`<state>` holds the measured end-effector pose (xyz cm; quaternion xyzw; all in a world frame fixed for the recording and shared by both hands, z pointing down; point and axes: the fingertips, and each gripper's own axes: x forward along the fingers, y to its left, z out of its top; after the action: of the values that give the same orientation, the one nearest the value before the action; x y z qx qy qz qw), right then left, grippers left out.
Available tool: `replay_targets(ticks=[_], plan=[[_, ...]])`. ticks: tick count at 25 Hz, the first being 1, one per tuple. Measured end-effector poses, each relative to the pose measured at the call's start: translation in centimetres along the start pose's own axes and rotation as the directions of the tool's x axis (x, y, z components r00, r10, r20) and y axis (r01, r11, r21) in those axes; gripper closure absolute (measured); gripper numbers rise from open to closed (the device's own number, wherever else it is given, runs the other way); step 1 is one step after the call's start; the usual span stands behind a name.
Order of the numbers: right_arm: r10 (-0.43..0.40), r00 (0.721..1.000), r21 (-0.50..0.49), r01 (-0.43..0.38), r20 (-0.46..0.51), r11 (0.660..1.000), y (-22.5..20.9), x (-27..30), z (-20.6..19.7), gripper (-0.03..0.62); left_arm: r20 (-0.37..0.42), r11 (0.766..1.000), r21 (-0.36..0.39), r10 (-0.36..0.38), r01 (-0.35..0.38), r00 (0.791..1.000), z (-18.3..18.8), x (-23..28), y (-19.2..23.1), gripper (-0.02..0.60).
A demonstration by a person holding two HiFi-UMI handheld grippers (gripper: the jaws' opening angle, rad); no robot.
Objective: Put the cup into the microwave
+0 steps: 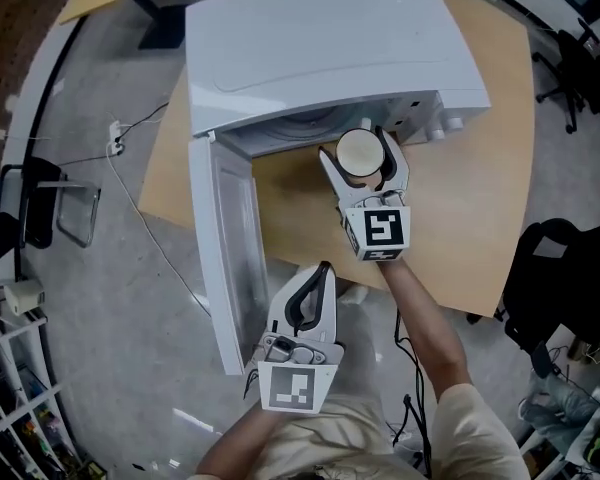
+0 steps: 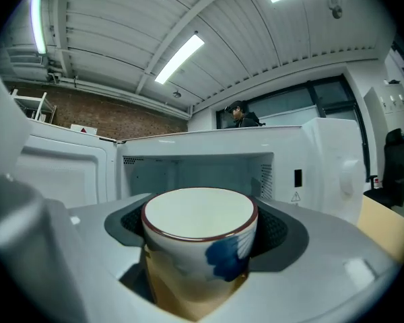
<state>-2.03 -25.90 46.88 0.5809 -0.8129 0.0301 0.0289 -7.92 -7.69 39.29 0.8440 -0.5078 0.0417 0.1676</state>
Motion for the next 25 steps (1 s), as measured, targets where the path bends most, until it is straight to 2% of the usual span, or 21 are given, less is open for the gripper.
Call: replay_targets(ticks=[6,13,25], plan=[[0.039,0.999,-0.005,-0.039,-0.013,0.999,0.7,5.6,0.4,0.175,0.027,0.998,-0.031,0.057,-0.056,0.998,0.8,-0.3,1.4,0.580],[0.046,0.997,-0.009,-0.047,-0.055,0.999,1.5,10.9,-1.1,0.175,0.024,0.996,-0.047,0.080,-0.079,0.996,1.1,-0.5,2.9,0.580],[0.058,0.996,0.008,-0.057,-0.072,0.998,2.8,14.1,-2.4,0.175,0.015,0.992,-0.057,0.116,-0.115,0.993,1.5,-0.5,5.5,0.580]])
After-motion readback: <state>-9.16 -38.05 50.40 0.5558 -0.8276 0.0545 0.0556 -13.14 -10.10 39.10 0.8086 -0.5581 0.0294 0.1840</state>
